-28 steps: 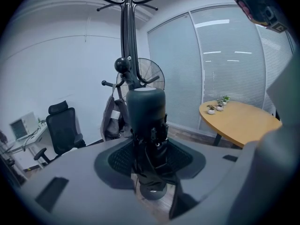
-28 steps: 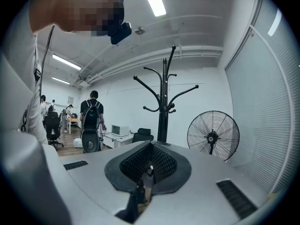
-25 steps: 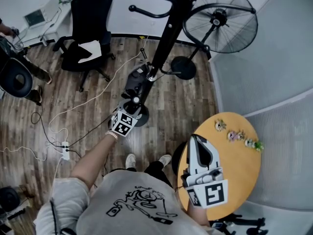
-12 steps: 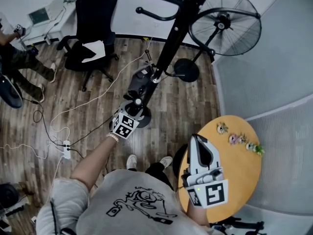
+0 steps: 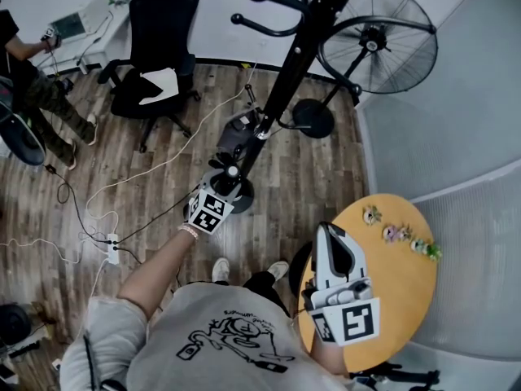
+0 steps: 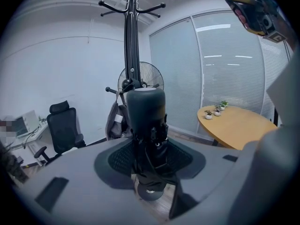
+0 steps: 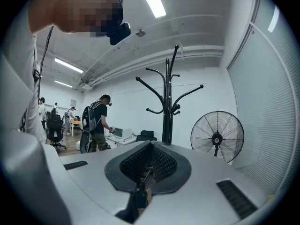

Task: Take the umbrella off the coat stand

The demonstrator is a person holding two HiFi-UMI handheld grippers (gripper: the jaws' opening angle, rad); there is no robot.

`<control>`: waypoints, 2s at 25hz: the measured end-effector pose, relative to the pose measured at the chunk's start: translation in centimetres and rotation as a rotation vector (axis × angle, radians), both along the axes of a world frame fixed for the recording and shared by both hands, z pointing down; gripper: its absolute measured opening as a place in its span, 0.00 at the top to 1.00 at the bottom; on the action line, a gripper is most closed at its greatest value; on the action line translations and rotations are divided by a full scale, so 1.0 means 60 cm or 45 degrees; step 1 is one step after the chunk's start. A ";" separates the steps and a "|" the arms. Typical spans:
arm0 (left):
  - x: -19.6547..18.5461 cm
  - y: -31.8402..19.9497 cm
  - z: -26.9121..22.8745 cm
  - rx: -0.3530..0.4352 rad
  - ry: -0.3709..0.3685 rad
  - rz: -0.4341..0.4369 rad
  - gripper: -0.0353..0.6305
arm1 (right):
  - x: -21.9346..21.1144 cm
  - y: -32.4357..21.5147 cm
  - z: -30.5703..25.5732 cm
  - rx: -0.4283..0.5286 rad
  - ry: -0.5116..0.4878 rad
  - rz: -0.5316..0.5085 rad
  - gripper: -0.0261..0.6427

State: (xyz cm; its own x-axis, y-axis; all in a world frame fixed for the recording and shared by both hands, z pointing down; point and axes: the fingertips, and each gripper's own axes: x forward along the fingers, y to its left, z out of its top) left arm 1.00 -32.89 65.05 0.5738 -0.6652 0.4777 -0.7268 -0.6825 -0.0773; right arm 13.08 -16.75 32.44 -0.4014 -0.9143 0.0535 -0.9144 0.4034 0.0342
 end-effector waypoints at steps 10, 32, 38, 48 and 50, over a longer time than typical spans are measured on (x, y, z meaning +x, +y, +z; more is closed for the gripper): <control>-0.015 0.005 -0.007 -0.029 0.023 -0.032 0.66 | -0.002 0.001 -0.002 0.009 -0.007 -0.004 0.94; -0.042 0.041 -0.090 -0.018 0.032 -0.046 0.66 | -0.003 0.004 0.001 0.011 -0.009 0.005 0.94; -0.046 0.050 -0.131 -0.009 0.023 -0.045 0.66 | -0.002 0.001 0.003 0.005 -0.004 0.008 0.94; -0.048 0.074 -0.198 0.008 0.029 -0.010 0.66 | -0.003 -0.001 0.000 0.008 0.001 0.014 0.94; -0.051 0.081 -0.207 0.007 0.025 -0.007 0.66 | -0.001 -0.001 0.000 0.010 0.001 0.015 0.94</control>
State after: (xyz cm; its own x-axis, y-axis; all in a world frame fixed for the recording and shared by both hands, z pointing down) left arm -2.06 -28.06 52.63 0.5795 -0.6712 0.4623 -0.7321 -0.6780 -0.0666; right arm 12.99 -16.78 32.41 -0.3903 -0.9195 0.0468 -0.9192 0.3921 0.0376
